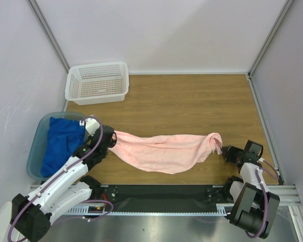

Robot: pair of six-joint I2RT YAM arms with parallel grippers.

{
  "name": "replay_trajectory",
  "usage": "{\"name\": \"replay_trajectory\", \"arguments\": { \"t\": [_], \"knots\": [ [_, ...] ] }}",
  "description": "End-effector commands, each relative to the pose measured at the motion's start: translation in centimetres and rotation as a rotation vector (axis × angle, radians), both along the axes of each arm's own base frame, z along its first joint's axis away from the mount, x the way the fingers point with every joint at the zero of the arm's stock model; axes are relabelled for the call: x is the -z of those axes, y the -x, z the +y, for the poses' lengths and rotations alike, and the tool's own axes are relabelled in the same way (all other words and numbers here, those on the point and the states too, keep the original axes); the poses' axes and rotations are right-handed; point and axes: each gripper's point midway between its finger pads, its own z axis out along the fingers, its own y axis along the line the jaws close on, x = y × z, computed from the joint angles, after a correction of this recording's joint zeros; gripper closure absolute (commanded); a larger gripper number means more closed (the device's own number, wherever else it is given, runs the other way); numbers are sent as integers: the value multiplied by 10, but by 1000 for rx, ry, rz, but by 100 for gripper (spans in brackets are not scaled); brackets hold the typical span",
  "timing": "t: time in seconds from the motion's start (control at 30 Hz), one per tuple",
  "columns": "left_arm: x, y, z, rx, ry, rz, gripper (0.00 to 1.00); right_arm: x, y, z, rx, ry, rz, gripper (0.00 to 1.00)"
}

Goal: Fold and stack the towels
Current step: Flatten out the crumpled towel

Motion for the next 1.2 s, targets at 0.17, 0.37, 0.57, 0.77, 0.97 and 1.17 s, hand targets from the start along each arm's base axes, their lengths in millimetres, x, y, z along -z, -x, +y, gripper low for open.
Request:
{"name": "replay_trajectory", "arguments": {
  "t": [0.17,0.37,0.57,0.77,0.97,1.17],
  "knots": [
    [-76,-30,7,-55,-15,-200,100,-120,-75,-37,-159,365,-330,100],
    [-146,-41,10,-58,-23,-343,100,-235,-105,-40,-368,782,-548,100],
    [-215,-37,13,-38,-2,-473,100,-312,-116,-12,-591,1046,-823,100],
    [-249,-20,10,25,52,-518,100,-376,-86,34,-814,1350,-1068,100],
    [-231,15,12,49,161,-442,100,-386,-28,51,-780,1575,-1059,100],
    [-187,45,13,34,277,-333,100,-355,6,51,-750,1524,-965,100]
  ]
}}
